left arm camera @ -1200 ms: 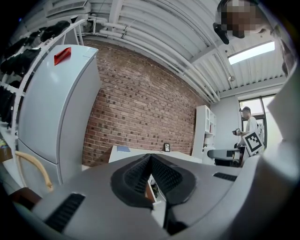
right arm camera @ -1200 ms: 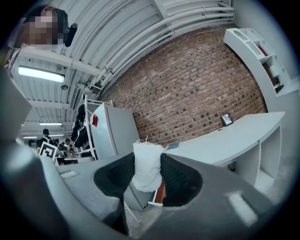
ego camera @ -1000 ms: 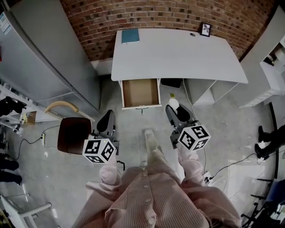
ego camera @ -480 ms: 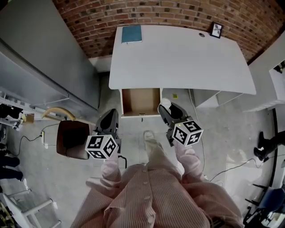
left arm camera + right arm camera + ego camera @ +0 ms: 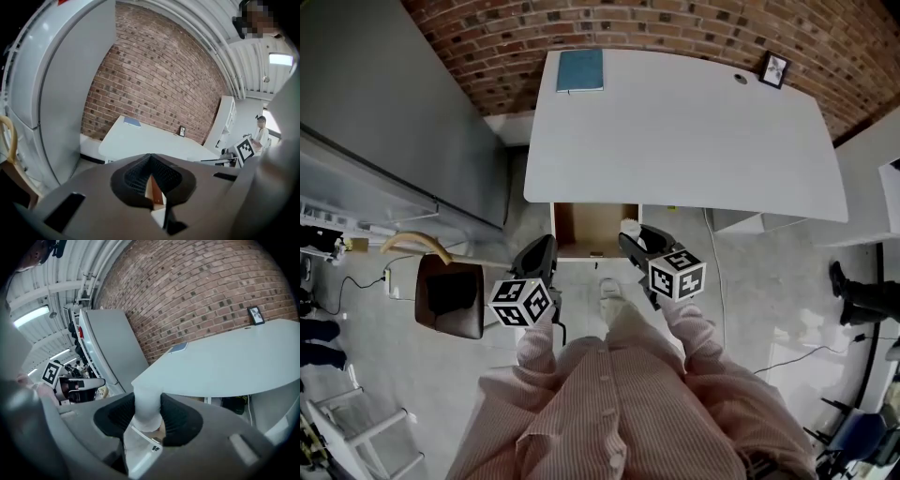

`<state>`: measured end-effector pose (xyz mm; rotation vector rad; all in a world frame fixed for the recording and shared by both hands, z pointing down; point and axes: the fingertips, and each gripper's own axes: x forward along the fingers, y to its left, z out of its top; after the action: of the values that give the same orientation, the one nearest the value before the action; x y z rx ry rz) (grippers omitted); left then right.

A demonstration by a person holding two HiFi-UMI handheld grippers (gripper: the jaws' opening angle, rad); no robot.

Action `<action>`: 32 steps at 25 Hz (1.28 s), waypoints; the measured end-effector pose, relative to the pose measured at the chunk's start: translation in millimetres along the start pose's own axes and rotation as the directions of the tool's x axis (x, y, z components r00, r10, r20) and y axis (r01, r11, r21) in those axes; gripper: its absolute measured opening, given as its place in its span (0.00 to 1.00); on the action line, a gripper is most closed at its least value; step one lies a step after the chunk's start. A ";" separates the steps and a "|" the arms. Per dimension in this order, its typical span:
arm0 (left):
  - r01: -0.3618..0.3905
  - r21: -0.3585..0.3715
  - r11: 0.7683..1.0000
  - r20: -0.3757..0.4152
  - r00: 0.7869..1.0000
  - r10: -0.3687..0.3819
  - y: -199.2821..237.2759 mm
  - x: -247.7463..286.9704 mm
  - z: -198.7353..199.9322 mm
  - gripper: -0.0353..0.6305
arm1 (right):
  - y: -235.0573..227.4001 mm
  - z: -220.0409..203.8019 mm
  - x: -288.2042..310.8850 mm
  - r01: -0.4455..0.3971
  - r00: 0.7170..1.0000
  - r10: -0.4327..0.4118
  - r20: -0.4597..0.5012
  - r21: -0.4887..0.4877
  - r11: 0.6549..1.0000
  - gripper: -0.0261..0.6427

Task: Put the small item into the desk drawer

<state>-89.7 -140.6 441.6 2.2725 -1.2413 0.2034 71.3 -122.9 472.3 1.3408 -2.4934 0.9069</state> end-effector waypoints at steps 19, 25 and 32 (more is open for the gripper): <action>-0.076 -0.153 0.985 -0.171 0.984 0.049 55.4 77.4 -86.4 0.05 | -58.7 -86.3 107.5 0.000 0.952 -0.016 -0.305 -0.054 0.999 0.29; -0.076 -0.181 0.981 -0.189 0.981 0.041 74.5 104.4 -119.2 0.05 | -82.0 -122.7 146.3 0.015 0.927 -0.054 -0.370 -0.108 0.994 0.29; -0.076 -0.211 0.974 -0.203 0.979 0.032 88.8 128.8 -143.9 0.05 | -107.9 -157.0 185.9 0.032 0.876 -0.129 -0.464 -0.211 0.977 0.29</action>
<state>-72.1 -198.5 645.4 1.9803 -1.1614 0.2922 28.9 -205.7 721.7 1.0005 -2.0685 0.8242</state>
